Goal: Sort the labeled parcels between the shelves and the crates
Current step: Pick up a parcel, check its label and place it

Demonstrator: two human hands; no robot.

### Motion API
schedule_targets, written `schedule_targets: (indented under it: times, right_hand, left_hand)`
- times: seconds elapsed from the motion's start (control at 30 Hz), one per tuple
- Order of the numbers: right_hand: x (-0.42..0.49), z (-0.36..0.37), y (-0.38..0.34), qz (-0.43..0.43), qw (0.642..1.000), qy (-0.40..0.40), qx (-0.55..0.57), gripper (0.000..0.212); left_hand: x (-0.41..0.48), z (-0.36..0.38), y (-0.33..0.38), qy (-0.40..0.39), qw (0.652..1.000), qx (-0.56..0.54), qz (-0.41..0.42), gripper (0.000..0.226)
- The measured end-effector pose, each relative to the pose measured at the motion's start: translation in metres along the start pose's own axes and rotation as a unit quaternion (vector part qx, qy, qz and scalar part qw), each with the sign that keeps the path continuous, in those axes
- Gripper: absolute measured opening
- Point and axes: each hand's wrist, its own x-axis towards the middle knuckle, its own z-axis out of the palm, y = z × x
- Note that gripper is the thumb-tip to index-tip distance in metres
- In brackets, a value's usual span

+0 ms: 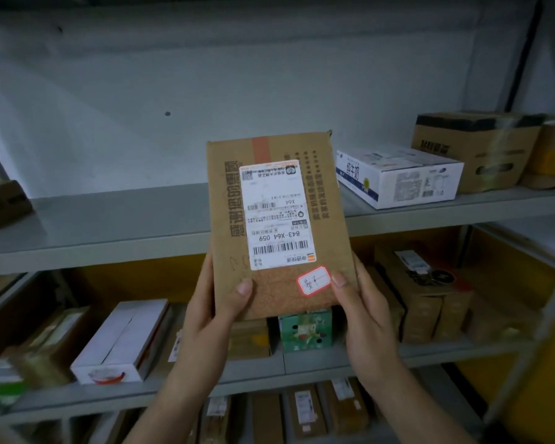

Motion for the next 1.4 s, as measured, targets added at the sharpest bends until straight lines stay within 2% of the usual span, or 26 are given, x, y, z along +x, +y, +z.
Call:
schedule_targets:
  times: [0.13,0.23,0.37,0.47,0.6,0.7,0.8,0.97,1.07,1.27,1.4]
  right_hand:
    - [-0.019,-0.025,0.001,0.015,1.000,0.002,-0.021,0.042]
    - [-0.043,-0.059,0.005,0.039,0.997,0.038,-0.046,0.043]
    - [-0.089,-0.110,0.017,0.087,0.986,0.130,-0.062,0.047]
    - [-0.125,-0.147,0.029,0.116,0.968,0.220,-0.038,0.035]
    - [-0.174,-0.204,0.049,0.143,0.934,0.325,-0.038,0.046]
    - [-0.206,-0.249,0.059,0.176,0.911,0.372,-0.044,0.053]
    - [-0.232,-0.294,0.069,0.220,0.887,0.403,-0.058,0.050]
    - [-0.257,-0.354,0.089,0.316,0.856,0.407,-0.043,0.039]
    - [-0.269,-0.374,0.104,0.378,0.831,0.407,-0.029,0.035]
    - [-0.286,-0.411,0.174,0.457,0.765,0.454,-0.001,0.034]
    - [-0.291,-0.440,0.235,0.489,0.727,0.481,0.000,0.032]
  left_hand:
    - [-0.006,0.016,-0.015,-0.041,0.999,-0.007,-0.010,0.063]
    - [-0.014,0.044,-0.029,-0.079,0.997,-0.010,-0.024,0.062]
    - [-0.030,0.093,-0.052,-0.137,0.989,-0.008,-0.054,0.064]
    - [-0.045,0.138,-0.071,-0.205,0.974,-0.021,-0.094,0.067]
    - [-0.064,0.211,-0.106,-0.307,0.943,-0.020,-0.127,0.068]
    - [-0.077,0.270,-0.137,-0.369,0.913,-0.017,-0.172,0.069]
    - [-0.091,0.322,-0.167,-0.417,0.883,-0.008,-0.214,0.068]
    - [-0.110,0.386,-0.221,-0.458,0.832,0.021,-0.312,0.055]
    - [-0.115,0.411,-0.253,-0.480,0.797,0.046,-0.364,0.056]
    - [-0.119,0.461,-0.342,-0.561,0.702,0.088,-0.430,0.063]
    - [-0.117,0.493,-0.431,-0.633,0.627,0.140,-0.432,0.088]
